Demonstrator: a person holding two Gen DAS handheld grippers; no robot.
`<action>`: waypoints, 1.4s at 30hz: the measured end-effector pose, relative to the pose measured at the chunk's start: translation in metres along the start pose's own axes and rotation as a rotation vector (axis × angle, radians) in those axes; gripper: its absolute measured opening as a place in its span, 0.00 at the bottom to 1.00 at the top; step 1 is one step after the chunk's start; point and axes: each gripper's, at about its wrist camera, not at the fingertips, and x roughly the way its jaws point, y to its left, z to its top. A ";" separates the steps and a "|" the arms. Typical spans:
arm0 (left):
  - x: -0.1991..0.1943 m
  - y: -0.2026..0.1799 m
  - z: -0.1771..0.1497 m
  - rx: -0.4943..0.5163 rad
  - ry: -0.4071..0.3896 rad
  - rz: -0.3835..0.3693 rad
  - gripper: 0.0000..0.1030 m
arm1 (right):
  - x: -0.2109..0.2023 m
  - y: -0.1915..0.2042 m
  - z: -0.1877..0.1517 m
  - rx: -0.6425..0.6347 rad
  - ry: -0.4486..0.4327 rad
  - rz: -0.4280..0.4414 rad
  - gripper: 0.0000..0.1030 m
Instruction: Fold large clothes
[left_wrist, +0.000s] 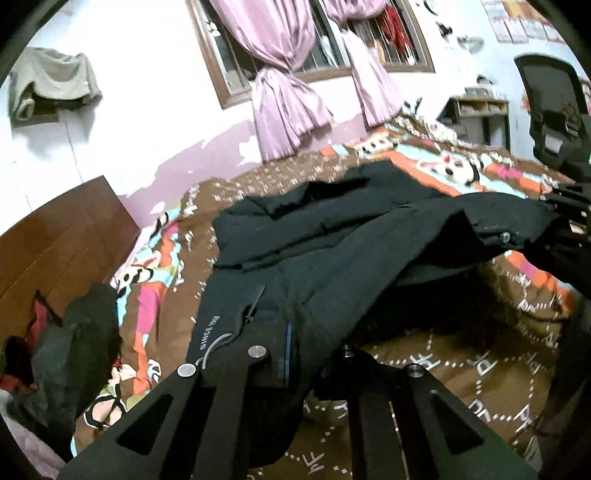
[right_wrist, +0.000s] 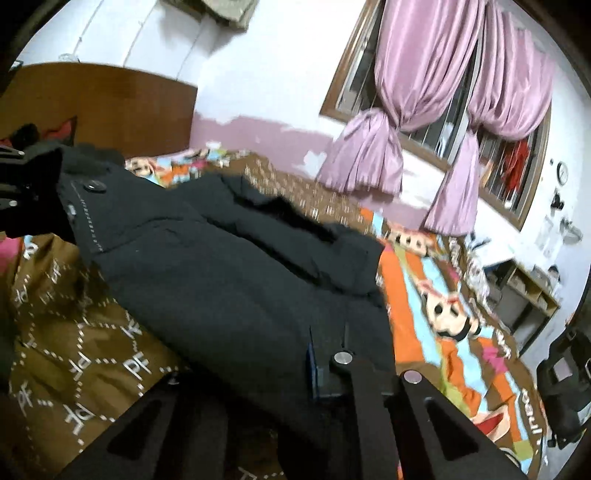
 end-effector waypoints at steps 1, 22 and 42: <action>-0.007 0.002 0.004 -0.014 -0.015 -0.003 0.07 | -0.007 -0.001 0.004 0.006 -0.022 0.001 0.10; -0.127 0.013 0.012 0.085 -0.108 0.059 0.06 | -0.142 0.002 0.046 -0.060 -0.221 0.098 0.10; -0.084 0.030 0.040 0.122 -0.128 0.040 0.06 | -0.094 -0.017 0.074 -0.053 -0.150 0.096 0.10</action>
